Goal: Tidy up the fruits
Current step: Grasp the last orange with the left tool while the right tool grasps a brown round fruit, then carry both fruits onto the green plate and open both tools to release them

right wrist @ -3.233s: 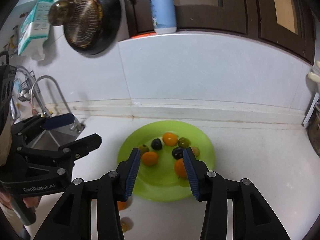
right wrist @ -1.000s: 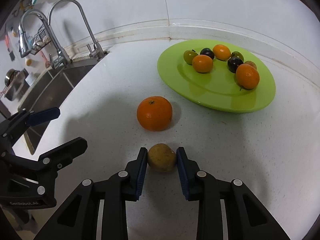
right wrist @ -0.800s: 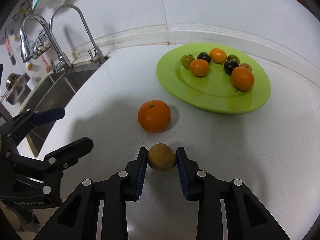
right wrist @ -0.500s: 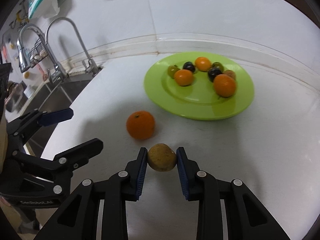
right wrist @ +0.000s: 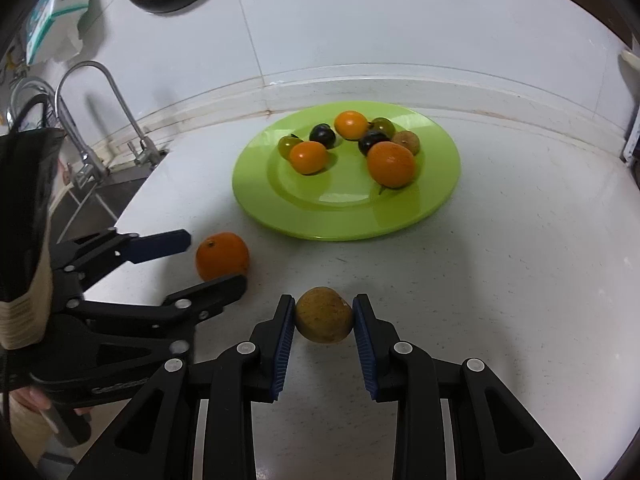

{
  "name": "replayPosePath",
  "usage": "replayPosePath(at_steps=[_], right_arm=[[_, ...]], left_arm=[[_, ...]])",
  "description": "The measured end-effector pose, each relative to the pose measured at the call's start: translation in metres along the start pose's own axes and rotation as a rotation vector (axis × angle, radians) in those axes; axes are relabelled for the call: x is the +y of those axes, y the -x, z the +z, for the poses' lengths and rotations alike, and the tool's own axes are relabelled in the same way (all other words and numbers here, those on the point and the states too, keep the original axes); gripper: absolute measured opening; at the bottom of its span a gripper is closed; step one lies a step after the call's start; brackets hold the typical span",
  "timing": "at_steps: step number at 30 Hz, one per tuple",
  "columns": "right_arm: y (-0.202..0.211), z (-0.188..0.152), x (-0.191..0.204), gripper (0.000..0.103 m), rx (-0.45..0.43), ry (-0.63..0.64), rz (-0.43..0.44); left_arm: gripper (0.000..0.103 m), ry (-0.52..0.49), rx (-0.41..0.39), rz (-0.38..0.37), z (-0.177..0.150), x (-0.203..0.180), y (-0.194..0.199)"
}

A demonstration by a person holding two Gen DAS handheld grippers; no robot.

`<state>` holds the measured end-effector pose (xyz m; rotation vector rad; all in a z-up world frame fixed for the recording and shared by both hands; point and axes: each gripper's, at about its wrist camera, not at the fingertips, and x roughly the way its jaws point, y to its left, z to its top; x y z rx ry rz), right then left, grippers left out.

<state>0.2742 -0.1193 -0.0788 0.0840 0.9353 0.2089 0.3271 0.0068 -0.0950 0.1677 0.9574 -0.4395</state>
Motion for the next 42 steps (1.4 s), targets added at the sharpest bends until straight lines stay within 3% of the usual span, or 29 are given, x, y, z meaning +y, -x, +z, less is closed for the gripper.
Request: replayPosePath(at_steps=[6, 22, 42], right_arm=[[0.000, 0.001, -0.002, 0.031, -0.001, -0.010, -0.001], [0.010, 0.005, 0.002, 0.031, -0.027, -0.008, 0.003], [0.048, 0.043, 0.006, 0.031, -0.165, 0.016, 0.005]], left_arm=[[0.041, 0.006, 0.001, 0.015, 0.003, 0.001, -0.006], [0.041, -0.007, -0.037, -0.004, 0.010, 0.000, 0.016], [0.040, -0.036, -0.165, -0.013, 0.043, 0.001, 0.057]])
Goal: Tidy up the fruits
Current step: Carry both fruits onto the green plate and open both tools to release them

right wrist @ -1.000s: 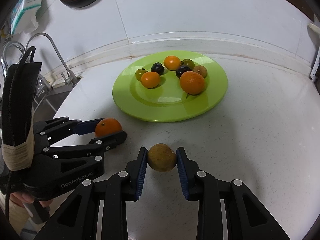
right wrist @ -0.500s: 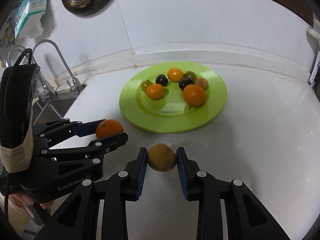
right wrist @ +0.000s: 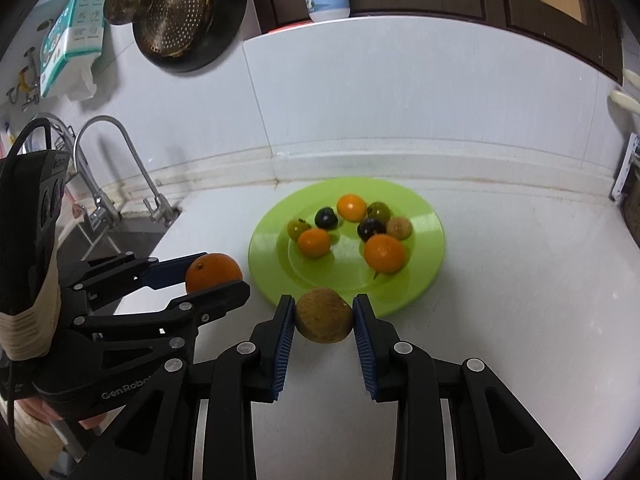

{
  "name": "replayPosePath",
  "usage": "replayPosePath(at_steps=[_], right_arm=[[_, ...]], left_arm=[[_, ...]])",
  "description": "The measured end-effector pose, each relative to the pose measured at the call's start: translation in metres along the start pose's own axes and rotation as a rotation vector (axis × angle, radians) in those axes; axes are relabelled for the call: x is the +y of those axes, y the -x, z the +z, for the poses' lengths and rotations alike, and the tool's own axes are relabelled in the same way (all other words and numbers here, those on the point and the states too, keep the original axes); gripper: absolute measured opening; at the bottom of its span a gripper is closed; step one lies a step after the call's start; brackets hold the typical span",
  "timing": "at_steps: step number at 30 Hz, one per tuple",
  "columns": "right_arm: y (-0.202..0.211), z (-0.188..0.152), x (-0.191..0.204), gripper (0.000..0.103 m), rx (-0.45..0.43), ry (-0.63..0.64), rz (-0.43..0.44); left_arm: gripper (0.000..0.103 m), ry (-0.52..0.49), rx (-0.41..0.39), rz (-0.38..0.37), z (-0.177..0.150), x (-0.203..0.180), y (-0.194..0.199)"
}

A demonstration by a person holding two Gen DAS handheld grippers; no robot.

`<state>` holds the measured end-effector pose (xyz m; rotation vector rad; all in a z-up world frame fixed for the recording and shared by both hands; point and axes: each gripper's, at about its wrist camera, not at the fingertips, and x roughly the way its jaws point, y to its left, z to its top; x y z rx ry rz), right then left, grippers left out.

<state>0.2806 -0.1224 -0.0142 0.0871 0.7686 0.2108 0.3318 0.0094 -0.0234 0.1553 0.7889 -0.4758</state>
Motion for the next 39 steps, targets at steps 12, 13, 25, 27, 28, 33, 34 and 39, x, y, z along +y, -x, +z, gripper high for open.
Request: replayPosePath(at_steps=[12, 13, 25, 27, 28, 33, 34, 39], right_arm=[[-0.014, 0.028, -0.005, 0.031, -0.034, 0.016, -0.004], [-0.017, 0.031, -0.006, 0.031, -0.031, 0.017, -0.005], [-0.066, 0.041, -0.019, 0.031, 0.040, 0.011, -0.015], [-0.073, 0.041, -0.020, 0.031, 0.053, 0.010, -0.017], [-0.078, 0.039, -0.020, 0.031, 0.062, 0.011, -0.018], [-0.091, 0.036, -0.022, 0.031, 0.089, 0.005, -0.021], [-0.094, 0.036, -0.022, 0.031, 0.092, 0.006, -0.020], [-0.100, 0.038, -0.022, 0.031, 0.093, 0.005, -0.033]], left_arm=[[0.040, -0.015, -0.037, 0.002, 0.026, 0.011, -0.015], [0.040, -0.012, -0.035, -0.004, 0.028, 0.012, -0.018], [0.040, 0.023, 0.057, -0.024, 0.030, 0.032, -0.073], [0.041, 0.032, 0.072, -0.030, 0.027, 0.035, -0.080], [0.041, 0.034, 0.082, -0.031, 0.026, 0.036, -0.084], [0.041, 0.037, 0.104, -0.040, 0.023, 0.040, -0.094], [0.041, 0.037, 0.107, -0.045, 0.022, 0.040, -0.095], [0.043, 0.028, 0.105, -0.052, 0.020, 0.039, -0.099]])
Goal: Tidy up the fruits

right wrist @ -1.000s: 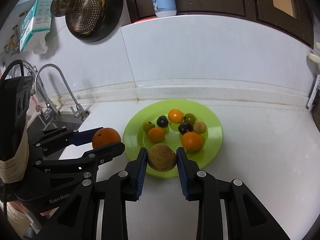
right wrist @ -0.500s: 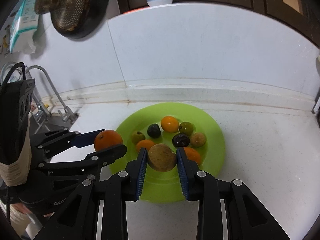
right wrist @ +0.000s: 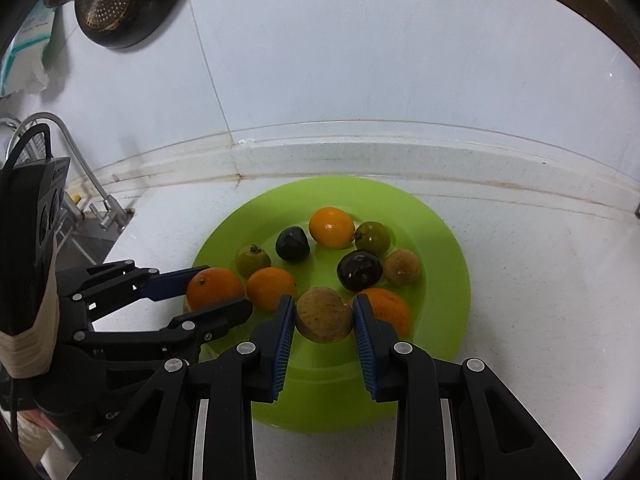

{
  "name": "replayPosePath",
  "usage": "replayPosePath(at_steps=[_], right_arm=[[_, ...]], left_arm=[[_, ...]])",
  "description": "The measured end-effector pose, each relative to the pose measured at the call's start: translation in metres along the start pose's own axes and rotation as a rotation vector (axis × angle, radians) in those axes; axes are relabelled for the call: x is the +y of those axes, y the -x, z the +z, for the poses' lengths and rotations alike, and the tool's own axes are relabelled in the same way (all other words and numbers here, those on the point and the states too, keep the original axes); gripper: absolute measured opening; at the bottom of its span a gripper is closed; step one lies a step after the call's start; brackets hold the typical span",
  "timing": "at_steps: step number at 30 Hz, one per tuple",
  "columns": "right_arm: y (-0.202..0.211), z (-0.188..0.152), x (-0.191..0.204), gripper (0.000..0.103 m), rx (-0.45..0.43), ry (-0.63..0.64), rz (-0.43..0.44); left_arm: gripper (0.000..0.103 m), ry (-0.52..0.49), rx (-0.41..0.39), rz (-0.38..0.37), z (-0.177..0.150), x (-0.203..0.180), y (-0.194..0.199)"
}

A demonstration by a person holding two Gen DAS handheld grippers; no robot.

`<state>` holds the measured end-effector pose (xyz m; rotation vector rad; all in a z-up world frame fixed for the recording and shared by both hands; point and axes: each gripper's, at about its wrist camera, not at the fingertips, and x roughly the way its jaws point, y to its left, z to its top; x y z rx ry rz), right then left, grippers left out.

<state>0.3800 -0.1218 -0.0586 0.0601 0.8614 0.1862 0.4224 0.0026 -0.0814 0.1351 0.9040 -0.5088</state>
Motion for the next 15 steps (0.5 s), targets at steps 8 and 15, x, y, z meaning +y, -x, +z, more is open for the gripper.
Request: replayPosePath(at_steps=[8, 15], right_arm=[[0.011, 0.003, 0.001, 0.044, -0.043, -0.029, -0.047], [0.031, -0.014, 0.002, 0.044, -0.058, -0.046, -0.092]], left_arm=[[0.058, -0.021, -0.057, 0.042, -0.003, -0.002, 0.024], [0.066, -0.041, -0.107, 0.145, -0.010, -0.013, 0.053]])
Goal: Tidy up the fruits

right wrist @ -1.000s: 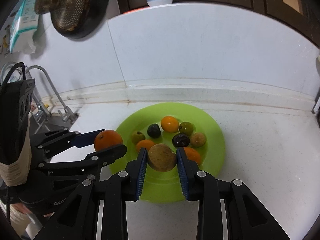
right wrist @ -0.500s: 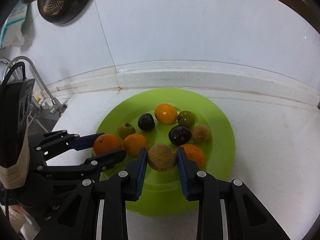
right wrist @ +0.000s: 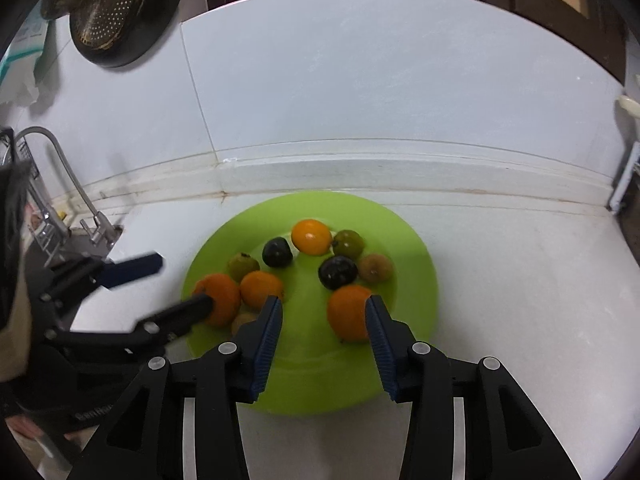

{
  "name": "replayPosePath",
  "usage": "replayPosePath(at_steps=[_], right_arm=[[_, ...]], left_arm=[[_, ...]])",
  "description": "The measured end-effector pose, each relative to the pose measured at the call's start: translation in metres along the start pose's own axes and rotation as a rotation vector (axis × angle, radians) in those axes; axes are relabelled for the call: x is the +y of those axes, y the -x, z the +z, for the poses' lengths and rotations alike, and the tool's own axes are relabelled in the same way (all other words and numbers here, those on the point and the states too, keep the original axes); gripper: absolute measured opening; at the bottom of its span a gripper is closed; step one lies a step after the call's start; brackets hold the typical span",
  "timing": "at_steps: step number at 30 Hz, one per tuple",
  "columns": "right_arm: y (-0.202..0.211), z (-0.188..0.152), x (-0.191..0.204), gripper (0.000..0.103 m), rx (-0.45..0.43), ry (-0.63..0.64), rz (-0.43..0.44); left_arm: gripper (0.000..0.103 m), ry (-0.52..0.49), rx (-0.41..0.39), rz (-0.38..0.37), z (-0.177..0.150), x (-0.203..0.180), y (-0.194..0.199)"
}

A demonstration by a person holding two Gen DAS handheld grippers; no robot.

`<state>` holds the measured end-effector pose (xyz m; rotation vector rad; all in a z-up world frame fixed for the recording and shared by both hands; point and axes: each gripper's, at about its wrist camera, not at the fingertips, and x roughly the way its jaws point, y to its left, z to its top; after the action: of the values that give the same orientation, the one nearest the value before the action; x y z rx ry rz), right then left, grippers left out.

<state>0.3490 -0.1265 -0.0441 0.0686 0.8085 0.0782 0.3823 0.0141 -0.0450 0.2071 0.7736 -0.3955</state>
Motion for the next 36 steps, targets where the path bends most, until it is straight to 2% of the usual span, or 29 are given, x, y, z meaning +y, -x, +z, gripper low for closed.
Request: replayPosePath(at_steps=[6, 10, 13, 17, 19, 21, 36], right_arm=[[0.023, -0.011, -0.006, 0.044, -0.023, -0.021, -0.008], [0.045, -0.020, -0.007, 0.045, -0.054, -0.010, -0.010], [0.064, -0.027, -0.007, 0.049, -0.079, -0.006, -0.009], [0.094, -0.037, -0.005, 0.050, -0.112, 0.008, 0.001], [0.112, -0.045, -0.005, 0.059, -0.134, 0.013, -0.005], [0.130, -0.054, -0.004, 0.061, -0.152, 0.021, -0.010], [0.233, -0.115, -0.007, 0.065, -0.213, 0.028, 0.021]], left_arm=[[0.069, 0.009, -0.039, 0.011, -0.008, -0.010, 0.030], [0.071, 0.015, -0.079, 0.050, -0.015, -0.023, 0.055], [0.074, 0.030, -0.101, 0.067, -0.023, -0.029, 0.074], [0.079, 0.046, -0.139, 0.088, -0.038, -0.042, 0.105], [0.083, 0.051, -0.160, 0.098, -0.046, -0.049, 0.121], [0.084, 0.056, -0.180, 0.109, -0.055, -0.056, 0.137], [0.098, 0.081, -0.290, 0.180, -0.113, -0.108, 0.244]])
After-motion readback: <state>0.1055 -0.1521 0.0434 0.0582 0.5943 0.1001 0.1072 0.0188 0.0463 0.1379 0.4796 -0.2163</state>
